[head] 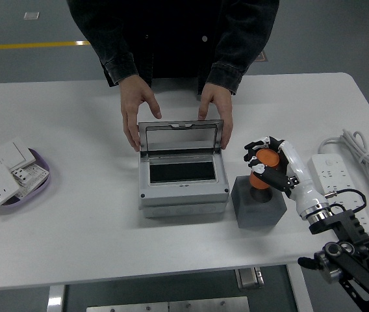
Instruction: Pick up the cylinder from the cube,place it in the box,flap close box
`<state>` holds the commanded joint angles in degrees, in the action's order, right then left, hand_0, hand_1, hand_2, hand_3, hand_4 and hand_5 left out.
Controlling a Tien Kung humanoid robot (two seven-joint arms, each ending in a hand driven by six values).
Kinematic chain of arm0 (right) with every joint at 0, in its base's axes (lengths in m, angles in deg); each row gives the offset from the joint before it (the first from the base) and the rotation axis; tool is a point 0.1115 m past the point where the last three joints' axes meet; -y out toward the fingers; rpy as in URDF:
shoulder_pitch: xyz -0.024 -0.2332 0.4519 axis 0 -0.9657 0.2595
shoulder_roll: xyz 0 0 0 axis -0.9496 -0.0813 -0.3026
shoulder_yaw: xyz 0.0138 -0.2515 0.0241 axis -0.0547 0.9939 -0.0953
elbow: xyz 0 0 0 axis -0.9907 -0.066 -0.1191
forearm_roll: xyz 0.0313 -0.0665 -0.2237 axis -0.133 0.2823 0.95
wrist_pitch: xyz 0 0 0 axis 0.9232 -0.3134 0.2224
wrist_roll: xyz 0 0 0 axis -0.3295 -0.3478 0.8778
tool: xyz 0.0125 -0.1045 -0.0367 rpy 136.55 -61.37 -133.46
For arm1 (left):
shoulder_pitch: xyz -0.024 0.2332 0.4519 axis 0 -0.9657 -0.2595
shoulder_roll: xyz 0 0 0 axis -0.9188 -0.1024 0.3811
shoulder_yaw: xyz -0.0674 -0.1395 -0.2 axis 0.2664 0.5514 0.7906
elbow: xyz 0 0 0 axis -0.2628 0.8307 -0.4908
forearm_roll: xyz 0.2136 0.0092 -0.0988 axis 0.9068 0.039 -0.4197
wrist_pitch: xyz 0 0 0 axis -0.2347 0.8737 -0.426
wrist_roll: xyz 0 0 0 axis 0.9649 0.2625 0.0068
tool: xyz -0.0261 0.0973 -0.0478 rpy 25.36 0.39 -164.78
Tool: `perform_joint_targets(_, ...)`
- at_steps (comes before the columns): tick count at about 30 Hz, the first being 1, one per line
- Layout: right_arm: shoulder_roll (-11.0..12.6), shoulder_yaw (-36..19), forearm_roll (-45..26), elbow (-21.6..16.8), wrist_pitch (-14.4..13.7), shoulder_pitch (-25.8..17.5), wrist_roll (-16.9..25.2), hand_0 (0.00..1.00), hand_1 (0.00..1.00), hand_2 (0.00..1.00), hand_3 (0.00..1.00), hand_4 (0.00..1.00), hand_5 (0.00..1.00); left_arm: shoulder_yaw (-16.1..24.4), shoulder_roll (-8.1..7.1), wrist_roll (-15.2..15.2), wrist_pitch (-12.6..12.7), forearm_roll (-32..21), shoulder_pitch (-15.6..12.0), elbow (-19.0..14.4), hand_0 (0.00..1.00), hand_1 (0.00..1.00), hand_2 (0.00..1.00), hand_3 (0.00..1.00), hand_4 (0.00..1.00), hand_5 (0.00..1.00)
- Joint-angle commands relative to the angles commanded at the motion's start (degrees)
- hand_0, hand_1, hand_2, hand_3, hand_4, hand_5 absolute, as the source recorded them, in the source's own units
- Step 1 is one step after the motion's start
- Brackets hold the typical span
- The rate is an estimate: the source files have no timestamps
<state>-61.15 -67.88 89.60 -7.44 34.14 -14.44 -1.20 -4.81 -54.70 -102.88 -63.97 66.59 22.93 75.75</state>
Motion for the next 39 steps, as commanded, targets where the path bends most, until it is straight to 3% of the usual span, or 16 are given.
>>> perform_joint_targets(6,-3.9,2.4,4.3,0.0,-1.0,6.0,-2.5,0.361,0.422,0.384,0.277,0.002,0.002,0.3,0.15,-0.1,0.0,0.2,-0.1,0.0,0.627,0.652,0.58,0.669,0.711,0.367)
perform_joint_targets(7,-4.6,2.9,5.3,0.3,-0.9,7.1,-3.1,0.226,0.318,0.357,0.265,0.002,0.002,0.3,0.17,-0.1,0.0,0.3,-0.1,0.0,0.627,0.652,0.58,0.668,0.711,0.368)
perform_joint_targets(10,-6.2,4.3,8.6,1.0,-0.3,9.8,-5.6,0.226,0.318,0.357,0.265,0.002,0.002,0.5,0.18,-0.2,0.1,0.5,-0.1,0.0,0.627,0.652,0.58,0.668,0.711,0.368)
perform_joint_targets(12,-7.2,5.2,11.5,1.4,1.1,11.8,-8.1,0.226,0.318,0.357,0.265,0.002,0.002,0.7,0.18,-0.3,0.1,0.7,-0.1,0.0,0.627,0.652,0.58,0.668,0.711,0.368)
perform_joint_targets(13,-7.5,5.5,12.8,1.5,1.8,12.5,-9.2,0.057,0.208,0.293,0.238,0.002,0.002,0.8,0.19,-0.4,0.1,0.8,-0.1,0.0,0.627,0.652,0.581,0.667,0.713,0.371)
perform_joint_targets(16,-8.3,6.3,16.8,1.9,4.9,14.9,-13.0,0.057,0.208,0.293,0.238,0.002,0.002,1.1,0.2,-0.6,0.1,1.1,-0.2,0.0,0.627,0.652,0.581,0.667,0.713,0.371)
perform_joint_targets(18,-8.6,7.0,19.2,2.3,7.0,16.5,-15.5,0.057,0.208,0.293,0.238,0.002,0.002,1.4,0.17,-0.7,0.1,1.4,-0.2,0.0,0.627,0.652,0.581,0.667,0.713,0.371)
perform_joint_targets(19,-8.7,7.5,20.4,2.6,8.2,17.4,-16.8,0.002,0.173,0.26,0.225,0.002,0.002,1.5,0.14,-0.7,0.1,1.5,-0.2,0.0,0.627,0.652,0.581,0.667,0.714,0.371)
perform_joint_targets(27,-8.6,13.0,26.2,5.7,13.6,23.4,-25.0,0.002,0.164,0.251,0.22,0.002,0.002,2.1,-0.02,-0.9,0.1,2.2,-0.1,0.0,0.627,0.652,0.581,0.667,0.716,0.376)
perform_joint_targets(39,-6.1,19.8,28.2,7.6,18.2,31.0,-28.5,0.027,0.183,0.26,0.242,0.002,0.002,2.3,-0.58,-0.8,0.1,2.2,0.2,0.0,0.627,0.653,0.583,0.668,0.717,0.378)
